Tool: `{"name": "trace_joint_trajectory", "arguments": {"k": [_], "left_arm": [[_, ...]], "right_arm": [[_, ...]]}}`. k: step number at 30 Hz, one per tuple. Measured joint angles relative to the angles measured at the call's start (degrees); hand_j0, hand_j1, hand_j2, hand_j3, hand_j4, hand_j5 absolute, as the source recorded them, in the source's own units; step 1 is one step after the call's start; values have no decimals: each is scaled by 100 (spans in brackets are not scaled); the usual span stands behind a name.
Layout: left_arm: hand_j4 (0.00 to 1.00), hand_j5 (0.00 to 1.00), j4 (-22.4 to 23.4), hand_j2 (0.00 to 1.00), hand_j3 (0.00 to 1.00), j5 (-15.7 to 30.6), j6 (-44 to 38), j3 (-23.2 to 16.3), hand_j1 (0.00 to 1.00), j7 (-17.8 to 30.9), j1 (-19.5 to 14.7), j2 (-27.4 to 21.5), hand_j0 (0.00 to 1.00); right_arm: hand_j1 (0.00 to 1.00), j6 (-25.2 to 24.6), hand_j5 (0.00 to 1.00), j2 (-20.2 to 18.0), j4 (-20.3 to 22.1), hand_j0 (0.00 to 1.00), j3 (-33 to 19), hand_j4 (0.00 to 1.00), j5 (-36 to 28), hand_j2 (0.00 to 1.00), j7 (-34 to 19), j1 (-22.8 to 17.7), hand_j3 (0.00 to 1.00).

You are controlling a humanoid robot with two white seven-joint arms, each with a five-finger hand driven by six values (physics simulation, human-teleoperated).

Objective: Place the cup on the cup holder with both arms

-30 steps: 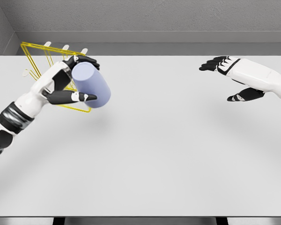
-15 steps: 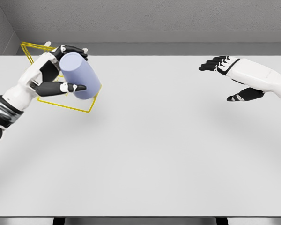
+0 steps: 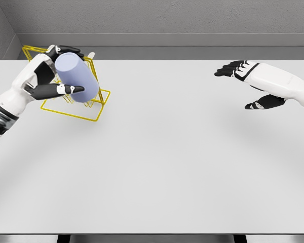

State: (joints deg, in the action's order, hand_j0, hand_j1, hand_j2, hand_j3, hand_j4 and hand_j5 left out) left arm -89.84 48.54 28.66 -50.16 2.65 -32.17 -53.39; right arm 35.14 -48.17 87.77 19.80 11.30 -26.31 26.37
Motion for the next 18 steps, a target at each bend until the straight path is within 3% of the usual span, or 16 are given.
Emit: {"name": "trace_joint_trajectory", "arguments": {"k": [18], "left_arm": [[62, 62, 220, 62, 62, 81, -19, -9, 62, 0, -105, 27, 62]], "right_arm": [[100, 0, 100, 1, 1, 100, 0, 100, 0, 100, 0, 0, 100]]}}
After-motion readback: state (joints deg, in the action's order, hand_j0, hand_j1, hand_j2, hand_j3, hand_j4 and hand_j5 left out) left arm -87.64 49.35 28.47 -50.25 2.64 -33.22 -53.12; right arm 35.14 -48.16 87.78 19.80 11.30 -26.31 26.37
